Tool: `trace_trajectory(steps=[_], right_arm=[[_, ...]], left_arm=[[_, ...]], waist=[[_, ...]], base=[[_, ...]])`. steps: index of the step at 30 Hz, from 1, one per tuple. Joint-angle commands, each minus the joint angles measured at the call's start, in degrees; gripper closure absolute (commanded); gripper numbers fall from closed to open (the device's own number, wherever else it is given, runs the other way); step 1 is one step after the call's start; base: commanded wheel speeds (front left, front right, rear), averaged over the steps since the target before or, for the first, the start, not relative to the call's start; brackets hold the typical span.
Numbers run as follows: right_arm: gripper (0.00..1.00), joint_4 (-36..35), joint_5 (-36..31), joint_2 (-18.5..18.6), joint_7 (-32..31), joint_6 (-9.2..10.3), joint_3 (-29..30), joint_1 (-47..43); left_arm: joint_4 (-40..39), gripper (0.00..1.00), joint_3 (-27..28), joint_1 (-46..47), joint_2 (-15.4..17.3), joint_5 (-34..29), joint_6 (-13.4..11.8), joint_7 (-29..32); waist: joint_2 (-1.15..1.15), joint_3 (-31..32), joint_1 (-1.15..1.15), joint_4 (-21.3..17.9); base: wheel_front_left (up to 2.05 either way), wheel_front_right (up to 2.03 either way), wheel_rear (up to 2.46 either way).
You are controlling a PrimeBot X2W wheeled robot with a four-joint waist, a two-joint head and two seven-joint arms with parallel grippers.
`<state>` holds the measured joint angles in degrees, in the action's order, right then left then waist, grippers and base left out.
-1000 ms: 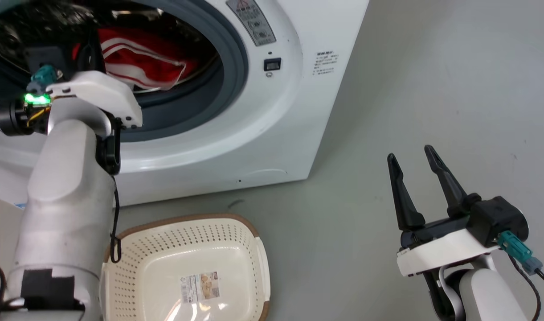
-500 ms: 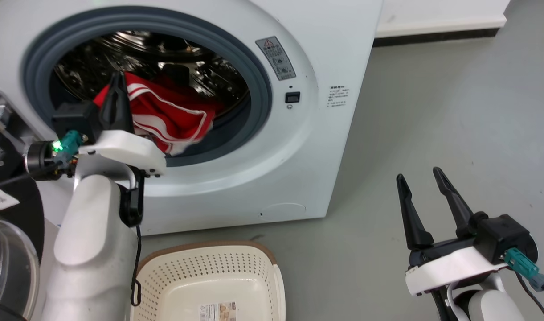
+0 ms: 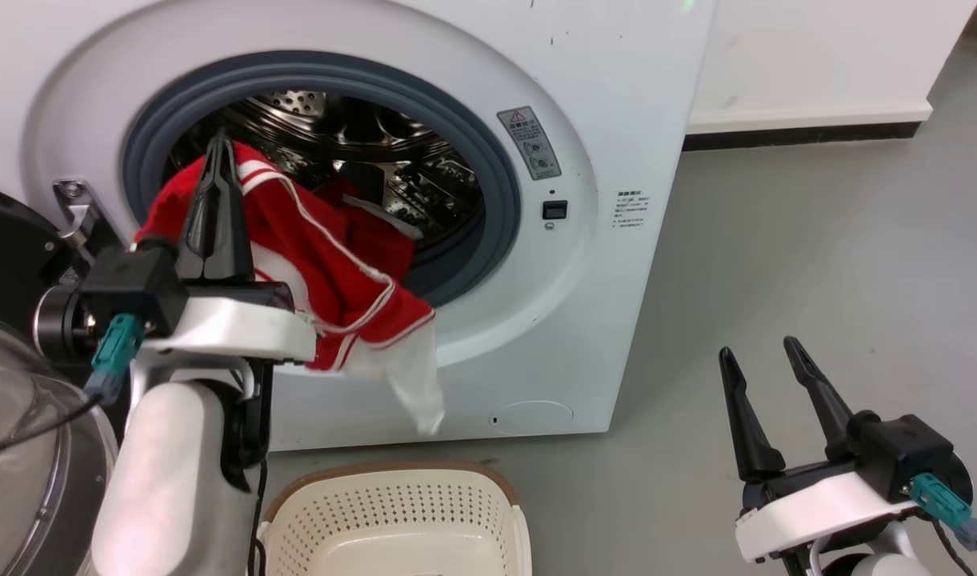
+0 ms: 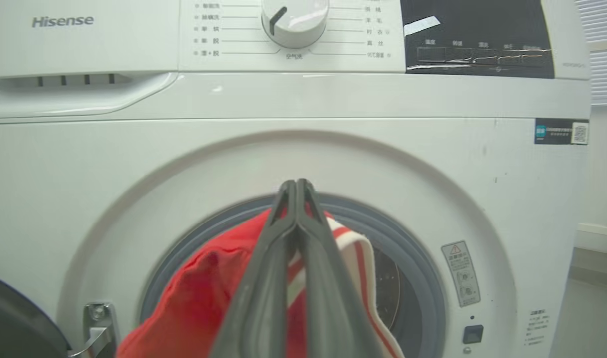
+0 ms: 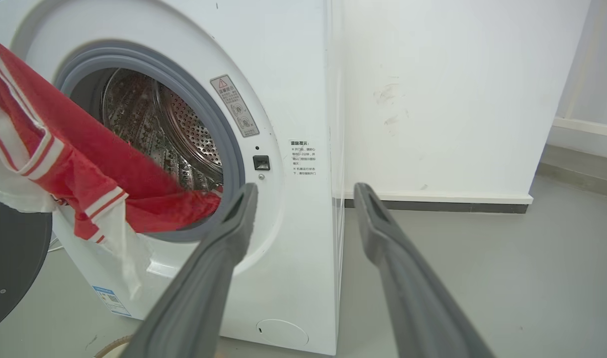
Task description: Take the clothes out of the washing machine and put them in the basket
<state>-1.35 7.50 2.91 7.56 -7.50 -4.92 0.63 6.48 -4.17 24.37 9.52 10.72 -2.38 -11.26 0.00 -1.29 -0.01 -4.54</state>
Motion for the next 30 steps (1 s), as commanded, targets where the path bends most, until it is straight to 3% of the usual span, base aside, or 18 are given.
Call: trace_trajectory(steps=[1, 9, 19, 24, 30], right_arm=[[0.00, -0.41, -0.30, -0.05, -0.15, 0.02, -0.02, -0.60], [0.00, -0.92, -0.49, -0.05, -0.81, 0.02, -0.62, -1.20], [0.00, -1.51, -0.59, -0.05, -1.09, 0.02, -0.19, -1.69], [0.00, -1.92, -0.65, -0.05, -1.28, 0.02, -0.02, -1.33], [0.00, -2.24, -1.04, -0.05, -1.41, 0.02, -0.18, 0.33]], left_arm=[[-1.74, 1.00, -0.17, -1.42, -0.02, -0.31, -0.40, 0.54], [-15.45, 1.00, -1.74, -11.48, -0.45, -0.54, -2.40, 6.18], [-25.15, 1.00, -4.26, -25.04, -2.21, -0.92, -5.46, 9.07], [-25.49, 1.00, -5.68, -30.02, -2.90, -0.88, -6.77, 10.81], [-19.24, 1.00, -6.36, -34.35, -4.10, 0.72, -8.08, 9.37]], waist=[[0.00, 0.29, 0.01, 0.34], [0.00, 0.77, 0.01, 0.69], [0.00, 0.22, 0.01, 1.28], [0.00, -1.13, 0.01, 2.17], [0.00, -3.75, 0.01, 3.19]], base=[[0.00, 0.00, 0.00], [0.00, 0.00, 0.00], [0.00, 0.00, 0.00], [0.00, 0.00, 0.00], [0.00, 0.00, 0.00]])
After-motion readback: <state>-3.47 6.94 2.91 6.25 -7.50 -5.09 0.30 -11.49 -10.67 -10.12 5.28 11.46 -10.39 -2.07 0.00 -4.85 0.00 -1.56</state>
